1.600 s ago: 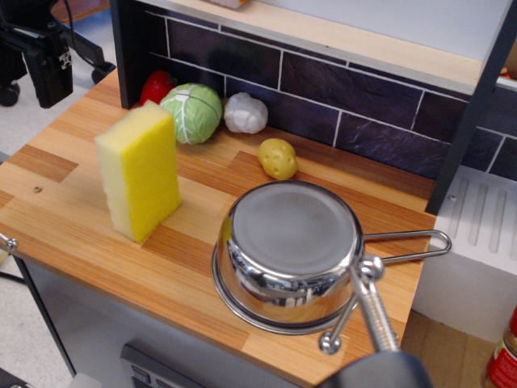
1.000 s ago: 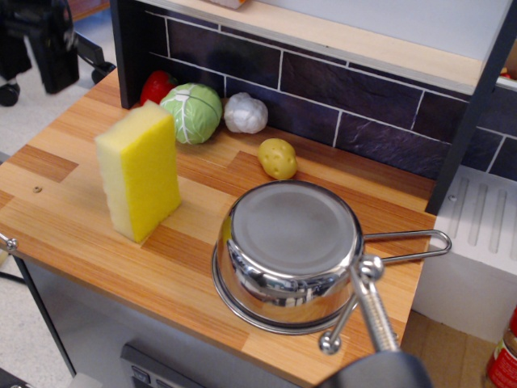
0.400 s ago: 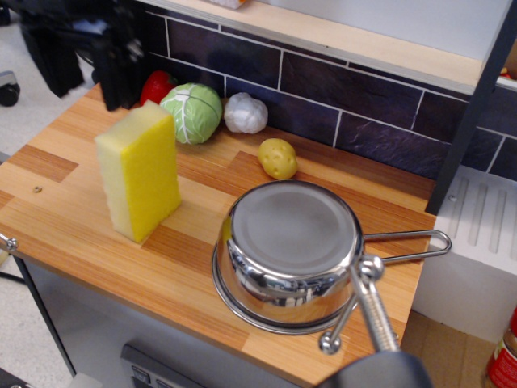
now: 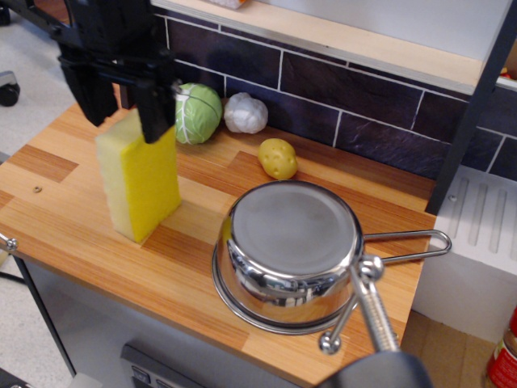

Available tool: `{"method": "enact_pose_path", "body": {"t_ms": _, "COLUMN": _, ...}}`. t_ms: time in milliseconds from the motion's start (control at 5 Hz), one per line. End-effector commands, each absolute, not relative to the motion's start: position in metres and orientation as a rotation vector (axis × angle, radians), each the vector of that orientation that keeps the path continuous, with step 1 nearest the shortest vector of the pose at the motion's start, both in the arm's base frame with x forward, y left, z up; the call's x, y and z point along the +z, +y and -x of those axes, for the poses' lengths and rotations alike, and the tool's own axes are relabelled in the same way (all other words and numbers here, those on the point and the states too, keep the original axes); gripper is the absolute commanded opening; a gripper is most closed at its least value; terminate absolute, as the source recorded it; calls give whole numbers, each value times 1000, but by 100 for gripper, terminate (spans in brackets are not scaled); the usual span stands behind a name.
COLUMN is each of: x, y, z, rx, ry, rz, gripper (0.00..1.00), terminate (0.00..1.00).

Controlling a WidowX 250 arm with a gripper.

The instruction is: Wipe pot with sponge

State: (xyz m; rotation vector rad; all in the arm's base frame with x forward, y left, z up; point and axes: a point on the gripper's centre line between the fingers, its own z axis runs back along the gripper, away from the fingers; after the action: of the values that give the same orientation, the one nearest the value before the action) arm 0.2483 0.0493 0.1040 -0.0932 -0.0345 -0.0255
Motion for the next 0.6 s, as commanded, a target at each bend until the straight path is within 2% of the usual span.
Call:
{"method": "enact_pose_path", "body": {"t_ms": 0, "x": 89, "y": 43, "z": -249, "rx": -12, "ry": -71, "rz": 34, "gripper": 100, "terminate": 0}}
{"method": "enact_pose_path", "body": {"t_ms": 200, "x": 83, "y": 42, "z": -252, "rx": 5, "ry": -77, "rz": 20, "gripper": 0, "terminate": 0}}
{"method": "enact_pose_path", "body": {"t_ms": 400, "x": 101, "y": 40, "z": -255, "rx": 8, "ry": -72, "rz": 49, "gripper": 0, "terminate": 0}}
